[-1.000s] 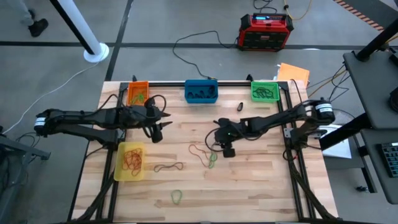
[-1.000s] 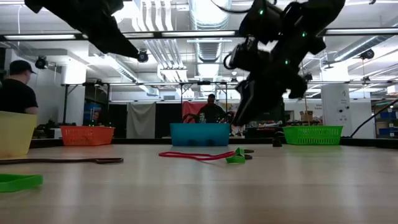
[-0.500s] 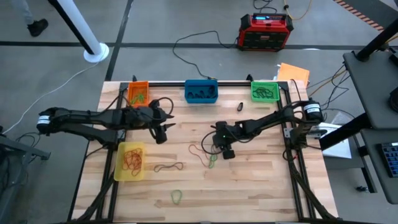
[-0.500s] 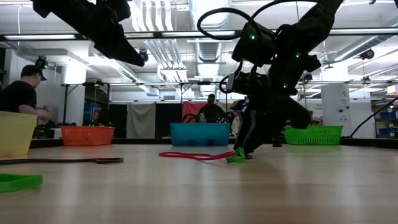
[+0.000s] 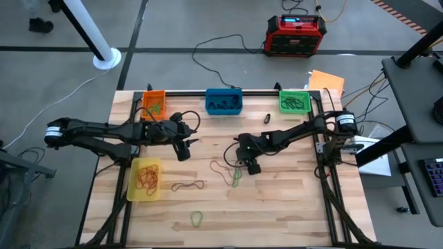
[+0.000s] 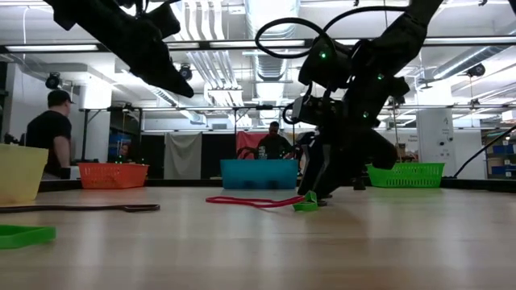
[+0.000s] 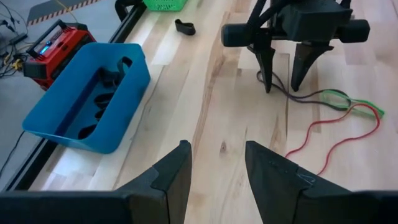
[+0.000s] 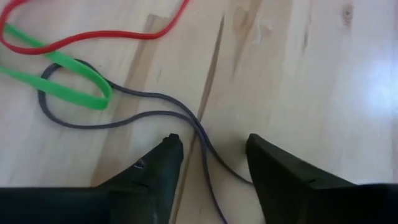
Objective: Sort rubber bands into baskets
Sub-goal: Put the right violet rubber band into the green bin
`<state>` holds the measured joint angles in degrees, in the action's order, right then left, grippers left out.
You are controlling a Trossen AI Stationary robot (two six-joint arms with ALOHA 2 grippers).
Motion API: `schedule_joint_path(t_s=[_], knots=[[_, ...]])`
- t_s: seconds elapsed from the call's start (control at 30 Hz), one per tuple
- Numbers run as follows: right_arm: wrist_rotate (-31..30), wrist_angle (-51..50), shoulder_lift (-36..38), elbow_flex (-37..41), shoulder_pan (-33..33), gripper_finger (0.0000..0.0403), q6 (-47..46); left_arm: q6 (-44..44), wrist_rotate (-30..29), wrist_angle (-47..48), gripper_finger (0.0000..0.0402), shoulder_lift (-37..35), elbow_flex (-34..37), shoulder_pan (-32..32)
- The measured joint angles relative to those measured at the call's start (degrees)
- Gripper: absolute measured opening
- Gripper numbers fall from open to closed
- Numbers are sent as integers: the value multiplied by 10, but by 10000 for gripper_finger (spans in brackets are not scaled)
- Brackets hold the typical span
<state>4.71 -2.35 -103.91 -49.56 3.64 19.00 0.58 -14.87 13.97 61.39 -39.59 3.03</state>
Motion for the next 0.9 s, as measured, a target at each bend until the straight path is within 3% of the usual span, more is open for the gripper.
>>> schedule_joint_path(t_s=[0.37, 0.6, 0.9], knots=[[54, 38, -39, 0, 15, 24, 16, 3, -1, -12, 135, 0, 0, 0], [62, 57, -18, 1, 17, 9, 14, 2, -1, -12, 135, 0, 0, 0], [58, 74, 82, 5, 17, 9, -2, 2, -2, -25, 135, 0, 0, 0]])
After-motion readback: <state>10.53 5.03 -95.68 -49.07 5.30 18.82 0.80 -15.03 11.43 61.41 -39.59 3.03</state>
